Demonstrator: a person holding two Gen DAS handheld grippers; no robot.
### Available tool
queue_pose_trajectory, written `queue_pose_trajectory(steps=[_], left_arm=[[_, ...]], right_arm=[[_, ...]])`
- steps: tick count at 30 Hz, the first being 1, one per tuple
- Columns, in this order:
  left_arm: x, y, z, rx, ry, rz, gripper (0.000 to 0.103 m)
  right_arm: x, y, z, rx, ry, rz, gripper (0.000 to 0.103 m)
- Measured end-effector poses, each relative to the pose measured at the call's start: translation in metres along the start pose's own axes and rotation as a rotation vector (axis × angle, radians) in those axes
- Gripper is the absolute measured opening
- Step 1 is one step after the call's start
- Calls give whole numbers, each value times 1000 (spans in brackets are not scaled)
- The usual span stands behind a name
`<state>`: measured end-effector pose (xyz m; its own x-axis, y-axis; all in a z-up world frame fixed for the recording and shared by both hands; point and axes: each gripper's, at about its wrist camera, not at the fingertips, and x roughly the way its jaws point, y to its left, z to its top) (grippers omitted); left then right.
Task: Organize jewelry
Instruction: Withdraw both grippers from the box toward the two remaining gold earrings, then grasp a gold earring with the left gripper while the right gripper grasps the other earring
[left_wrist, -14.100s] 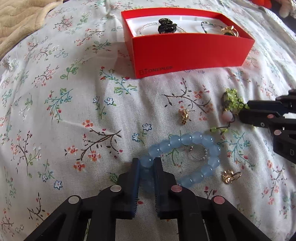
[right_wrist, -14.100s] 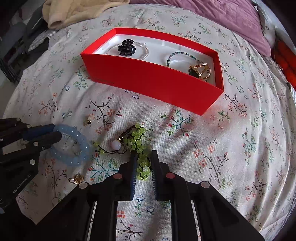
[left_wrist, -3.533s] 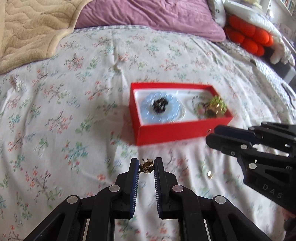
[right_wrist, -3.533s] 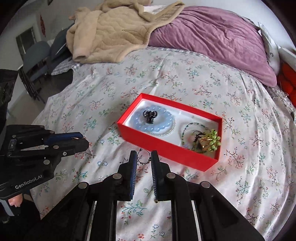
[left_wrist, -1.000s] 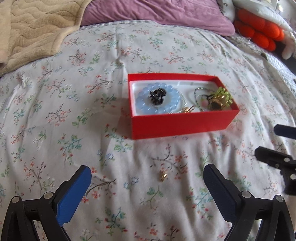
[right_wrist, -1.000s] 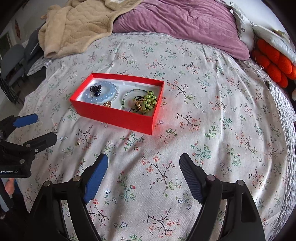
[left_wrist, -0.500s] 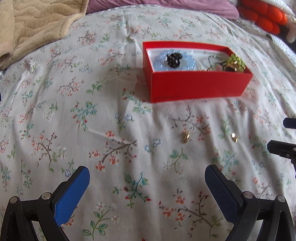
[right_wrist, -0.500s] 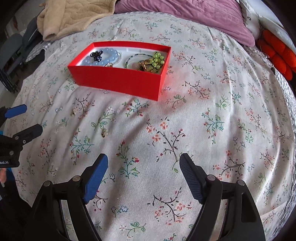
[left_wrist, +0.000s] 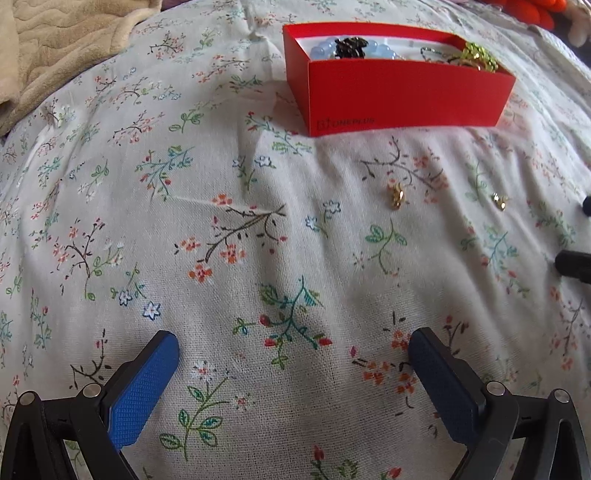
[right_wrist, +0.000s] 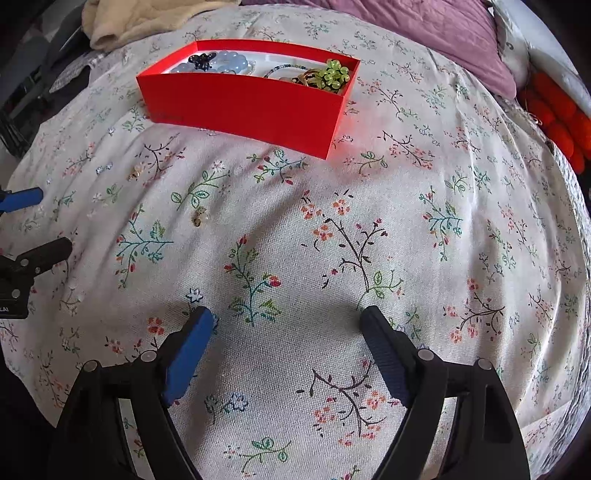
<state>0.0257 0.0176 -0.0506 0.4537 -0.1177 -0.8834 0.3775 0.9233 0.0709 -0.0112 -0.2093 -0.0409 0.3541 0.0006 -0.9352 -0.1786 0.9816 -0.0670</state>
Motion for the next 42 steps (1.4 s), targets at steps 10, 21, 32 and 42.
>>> queue_pose_trajectory(steps=[10, 21, 32, 42], left_arm=[[8, -5, -2, 24, -48, 13, 103], [13, -4, 5, -2, -68, -1, 103], [12, -15, 22, 57, -101, -67, 87], [11, -20, 30, 85, -121, -100, 69]], right_arm=[[11, -9, 1, 43, -37, 1, 103], [15, -7, 4, 20, -93, 17, 103], [18, 7, 25, -105, -149, 52, 96], [15, 31, 41, -196, -178, 83, 61]])
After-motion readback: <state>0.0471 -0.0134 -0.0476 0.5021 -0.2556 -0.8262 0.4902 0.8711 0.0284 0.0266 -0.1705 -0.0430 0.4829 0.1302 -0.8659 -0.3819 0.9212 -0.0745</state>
